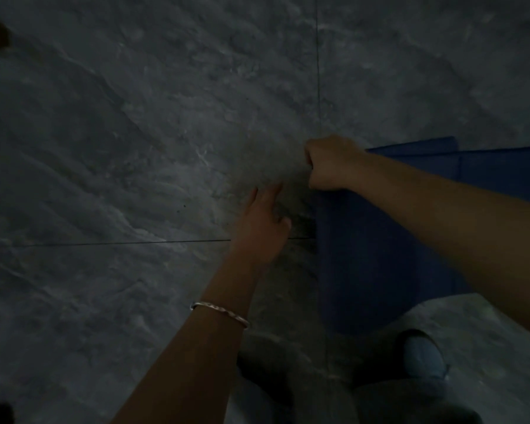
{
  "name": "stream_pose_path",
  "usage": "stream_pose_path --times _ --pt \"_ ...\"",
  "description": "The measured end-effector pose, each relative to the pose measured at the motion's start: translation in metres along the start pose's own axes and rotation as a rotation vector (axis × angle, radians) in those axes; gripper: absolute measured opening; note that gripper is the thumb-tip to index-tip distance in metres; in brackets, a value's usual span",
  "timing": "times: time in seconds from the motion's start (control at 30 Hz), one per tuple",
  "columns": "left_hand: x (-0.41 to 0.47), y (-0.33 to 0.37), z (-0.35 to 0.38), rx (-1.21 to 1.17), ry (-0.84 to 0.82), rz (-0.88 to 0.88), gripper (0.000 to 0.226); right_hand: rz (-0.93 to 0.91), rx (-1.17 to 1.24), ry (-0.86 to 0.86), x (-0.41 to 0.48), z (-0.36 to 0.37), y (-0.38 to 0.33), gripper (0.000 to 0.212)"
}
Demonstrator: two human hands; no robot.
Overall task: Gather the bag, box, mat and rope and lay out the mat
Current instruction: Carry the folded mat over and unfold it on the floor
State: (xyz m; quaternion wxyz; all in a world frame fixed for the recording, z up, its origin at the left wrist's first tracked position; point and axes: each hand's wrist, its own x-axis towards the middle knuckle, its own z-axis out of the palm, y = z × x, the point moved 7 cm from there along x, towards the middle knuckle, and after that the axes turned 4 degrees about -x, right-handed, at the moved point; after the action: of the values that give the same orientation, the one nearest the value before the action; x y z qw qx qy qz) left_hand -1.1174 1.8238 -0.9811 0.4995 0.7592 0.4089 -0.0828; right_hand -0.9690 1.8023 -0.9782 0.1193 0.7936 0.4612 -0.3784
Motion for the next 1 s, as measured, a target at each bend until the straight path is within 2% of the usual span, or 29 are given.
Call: stream_pose_path --times 0.1,0.3,0.43,0.5,0.63,0.77,0.83,0.93,1.0 --pt "-0.002 0.026 0.0 -0.006 -0.008 0.044 0.066 -0.037 0.036 0.009 -0.036 -0.009 0.011 0.027" --pt "0.005 0.088 0.02 0.056 -0.076 0.24 0.07 -0.133 0.121 0.118 -0.101 -0.026 0.023 0.034" --pt "0.012 0.118 0.037 0.058 -0.113 0.351 0.07 -0.166 0.158 0.154 -0.126 -0.028 0.03 0.033" --pt "0.011 0.132 0.05 0.132 -0.141 0.461 0.06 -0.191 0.156 0.182 -0.139 -0.031 0.037 0.032" --pt "0.011 0.152 0.077 0.278 -0.227 0.642 0.062 -0.234 0.089 0.27 -0.165 -0.038 0.056 0.032" --pt "0.009 0.168 0.1 0.422 -0.327 0.751 0.049 -0.265 0.026 0.315 -0.196 -0.041 0.072 0.027" --pt "0.017 0.17 0.111 0.495 -0.367 0.704 0.045 -0.244 0.008 0.307 -0.216 -0.043 0.086 0.029" --pt "0.02 0.174 0.117 0.625 -0.476 0.603 0.061 -0.178 0.009 0.268 -0.241 -0.047 0.109 0.049" --pt "0.012 0.188 0.114 0.647 -0.52 0.561 0.061 -0.13 0.002 0.269 -0.254 -0.053 0.123 0.057"
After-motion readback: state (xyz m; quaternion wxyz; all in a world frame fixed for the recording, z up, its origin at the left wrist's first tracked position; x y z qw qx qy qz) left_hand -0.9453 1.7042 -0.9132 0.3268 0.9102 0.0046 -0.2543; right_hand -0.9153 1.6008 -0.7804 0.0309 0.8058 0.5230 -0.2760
